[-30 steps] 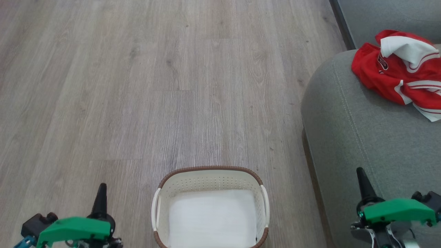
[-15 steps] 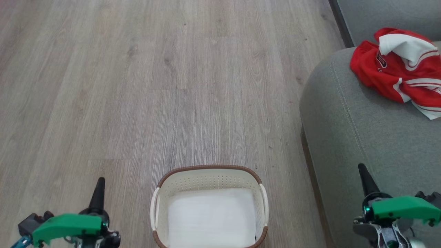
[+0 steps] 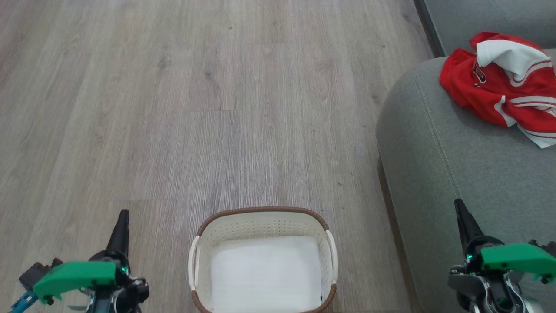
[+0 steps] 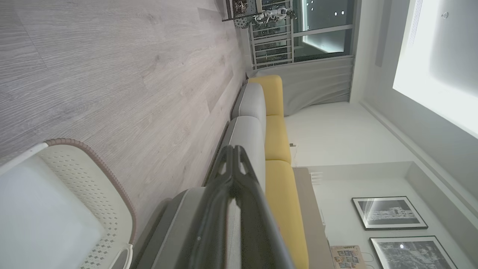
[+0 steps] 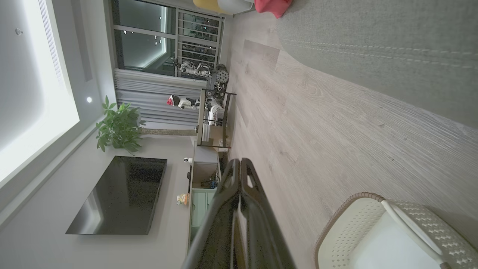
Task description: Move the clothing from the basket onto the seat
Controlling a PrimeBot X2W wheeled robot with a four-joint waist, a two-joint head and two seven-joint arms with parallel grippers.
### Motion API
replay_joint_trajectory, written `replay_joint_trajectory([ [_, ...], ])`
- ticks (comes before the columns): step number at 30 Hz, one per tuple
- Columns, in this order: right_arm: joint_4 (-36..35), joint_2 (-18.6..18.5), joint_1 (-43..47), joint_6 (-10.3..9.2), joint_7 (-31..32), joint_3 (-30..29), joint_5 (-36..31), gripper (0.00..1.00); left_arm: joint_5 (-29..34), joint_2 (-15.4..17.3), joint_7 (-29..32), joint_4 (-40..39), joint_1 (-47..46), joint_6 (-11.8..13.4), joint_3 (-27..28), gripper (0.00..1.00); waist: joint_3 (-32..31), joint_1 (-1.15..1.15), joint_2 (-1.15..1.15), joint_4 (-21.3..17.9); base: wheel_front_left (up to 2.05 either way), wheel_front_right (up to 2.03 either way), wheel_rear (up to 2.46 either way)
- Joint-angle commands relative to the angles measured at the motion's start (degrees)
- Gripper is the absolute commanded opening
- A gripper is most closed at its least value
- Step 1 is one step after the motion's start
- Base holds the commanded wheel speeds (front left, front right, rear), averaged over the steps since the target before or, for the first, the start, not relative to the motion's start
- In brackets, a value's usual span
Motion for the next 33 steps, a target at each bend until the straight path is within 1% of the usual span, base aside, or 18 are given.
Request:
replay_joint_trajectory([
  [1,-2.6,-0.2,-3.5,-0.01,0.6,0.8,1.8,0.0,-1.7,0.3,0.4,-2.1,-3.5,-0.7,2.4,0.0,0.0,0.0,0.0,0.0,0.0,0.0,0.0],
  [13,-3.4,-0.2,-4.2,-0.01,2.6,0.2,9.4,0.0,-9.2,0.2,2.4,-2.4,-5.0,-1.9,3.6,0.0,0.3,0.0,0.0,-0.4,0.0,0.0,0.0],
  [33,-3.4,-0.2,-4.3,-0.01,2.6,0.2,9.6,0.0,-9.4,0.2,2.5,-2.4,-5.1,-2.0,3.7,0.0,0.4,0.0,0.0,-0.4,0.0,0.0,0.0],
])
